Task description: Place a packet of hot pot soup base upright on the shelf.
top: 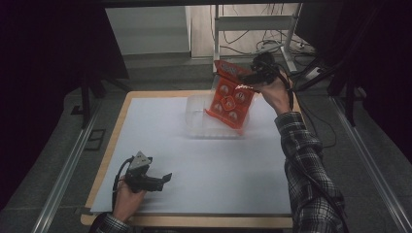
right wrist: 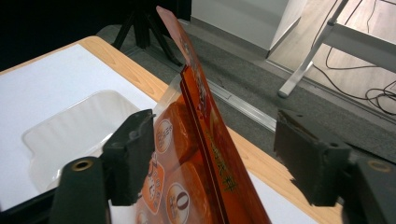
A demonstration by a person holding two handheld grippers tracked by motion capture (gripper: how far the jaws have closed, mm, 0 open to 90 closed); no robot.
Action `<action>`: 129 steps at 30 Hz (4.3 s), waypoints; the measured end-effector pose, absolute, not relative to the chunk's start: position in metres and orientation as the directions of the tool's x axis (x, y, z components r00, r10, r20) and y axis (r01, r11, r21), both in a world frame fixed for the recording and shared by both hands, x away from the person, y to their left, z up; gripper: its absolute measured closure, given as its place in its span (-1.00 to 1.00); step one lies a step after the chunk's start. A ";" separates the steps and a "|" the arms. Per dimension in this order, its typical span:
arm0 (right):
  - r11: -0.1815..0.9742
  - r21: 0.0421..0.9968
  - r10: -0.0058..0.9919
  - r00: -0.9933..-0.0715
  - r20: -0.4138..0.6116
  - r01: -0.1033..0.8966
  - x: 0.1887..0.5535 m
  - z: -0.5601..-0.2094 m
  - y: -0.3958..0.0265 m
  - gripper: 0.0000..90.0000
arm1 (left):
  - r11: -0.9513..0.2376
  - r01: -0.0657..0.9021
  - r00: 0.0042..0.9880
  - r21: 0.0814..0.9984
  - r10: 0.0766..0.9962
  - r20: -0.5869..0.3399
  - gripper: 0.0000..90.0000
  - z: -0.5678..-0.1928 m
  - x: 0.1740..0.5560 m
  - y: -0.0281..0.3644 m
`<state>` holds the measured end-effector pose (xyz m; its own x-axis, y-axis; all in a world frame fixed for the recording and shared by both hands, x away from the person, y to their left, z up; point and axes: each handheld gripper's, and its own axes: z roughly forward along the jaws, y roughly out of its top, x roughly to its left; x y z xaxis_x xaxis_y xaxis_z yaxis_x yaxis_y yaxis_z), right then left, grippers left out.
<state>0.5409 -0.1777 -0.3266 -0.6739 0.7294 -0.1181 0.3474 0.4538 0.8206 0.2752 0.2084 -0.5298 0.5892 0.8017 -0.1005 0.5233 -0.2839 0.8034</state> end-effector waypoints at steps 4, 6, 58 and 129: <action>0.444 0.825 0.728 -0.677 -0.105 0.350 0.537 -0.326 -0.183 -0.48 | -0.291 0.524 0.593 0.801 0.800 -0.097 -0.99 -0.529 0.275 0.207; 0.439 0.827 0.726 -0.681 -0.096 0.351 0.535 -0.325 -0.186 -0.52 | -0.292 0.523 0.594 0.801 0.798 -0.097 -0.99 -0.529 0.274 0.207; 0.456 0.820 0.717 -0.688 -0.109 0.346 0.482 -0.342 -0.215 -0.96 | -0.313 0.519 0.600 0.795 0.796 -0.079 -0.98 -0.529 0.273 0.203; 0.470 0.808 0.686 -0.723 -0.080 0.356 0.395 -0.394 -0.226 -1.00 | -0.336 0.516 0.616 0.787 0.785 -0.069 -0.98 -0.530 0.273 0.199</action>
<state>0.3945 -0.2257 -0.3938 -0.7235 0.6857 -0.0802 0.3558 0.4699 0.8079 0.2727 0.1993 -0.5302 0.6162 0.7846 -0.0688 0.5164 -0.3365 0.7875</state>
